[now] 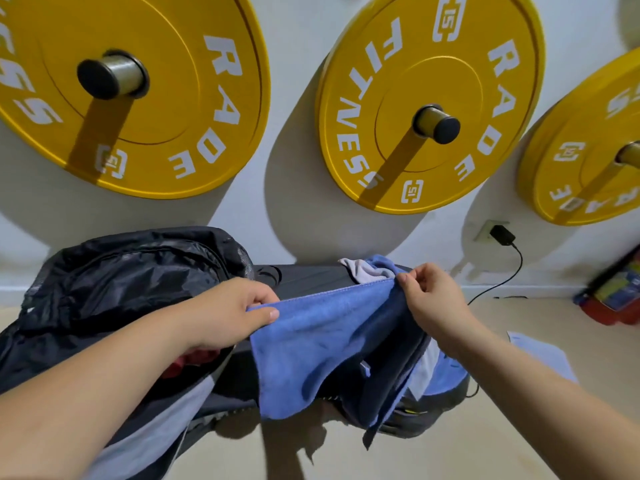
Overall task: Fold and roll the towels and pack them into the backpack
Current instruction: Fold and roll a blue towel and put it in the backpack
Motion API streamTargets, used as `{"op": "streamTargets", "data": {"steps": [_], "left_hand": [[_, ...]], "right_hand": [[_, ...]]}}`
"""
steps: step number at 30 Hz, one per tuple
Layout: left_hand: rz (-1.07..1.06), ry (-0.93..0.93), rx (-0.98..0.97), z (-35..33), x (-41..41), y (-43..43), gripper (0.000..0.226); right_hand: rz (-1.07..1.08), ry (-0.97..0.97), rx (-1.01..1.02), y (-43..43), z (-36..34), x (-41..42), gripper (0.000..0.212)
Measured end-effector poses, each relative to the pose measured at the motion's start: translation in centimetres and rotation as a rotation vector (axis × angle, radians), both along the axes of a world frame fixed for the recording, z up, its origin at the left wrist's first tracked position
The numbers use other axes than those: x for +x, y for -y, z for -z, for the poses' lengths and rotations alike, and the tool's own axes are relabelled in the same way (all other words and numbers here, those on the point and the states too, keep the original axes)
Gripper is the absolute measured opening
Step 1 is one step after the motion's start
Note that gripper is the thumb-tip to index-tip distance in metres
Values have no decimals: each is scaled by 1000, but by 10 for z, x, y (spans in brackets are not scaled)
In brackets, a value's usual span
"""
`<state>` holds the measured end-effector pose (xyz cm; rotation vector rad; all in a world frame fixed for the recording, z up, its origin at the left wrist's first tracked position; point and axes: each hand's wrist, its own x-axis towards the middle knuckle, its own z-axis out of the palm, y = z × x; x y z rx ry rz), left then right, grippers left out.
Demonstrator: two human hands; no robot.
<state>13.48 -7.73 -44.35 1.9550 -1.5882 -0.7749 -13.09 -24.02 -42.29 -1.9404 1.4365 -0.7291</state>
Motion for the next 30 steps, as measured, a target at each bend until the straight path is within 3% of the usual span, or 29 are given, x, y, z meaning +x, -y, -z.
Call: {"op": "streamTargets", "data": {"steps": [4,6,10,15,19,23,27,30], "left_hand": [[-177,-29,-184,-1,-2,10,15],[-144,31,-254,-4,-11,14,12],[42,137,-345,-6,-41,21,13],[-15,113,-489,-11,-65,36,29],[-26,65,-412,-11,-65,42,13],[-87,57,-392,-10,-60,44,10],[-213,54,-391,-10,-46,41,14],[-380,35,-415,-16,-32,37,15]], "right_hand": [[6,27,82,12,20,-2,30],[-44,59,110,13,25,4,29],[-296,74,115,-9,11,19,23],[-586,223,230,-26,-4,31,15],[-560,298,272,-20,-6,29,14],[-523,94,123,-14,-3,25,8],[-408,-111,-89,-5,3,20,15],[-310,-72,-72,4,2,16,19]]}}
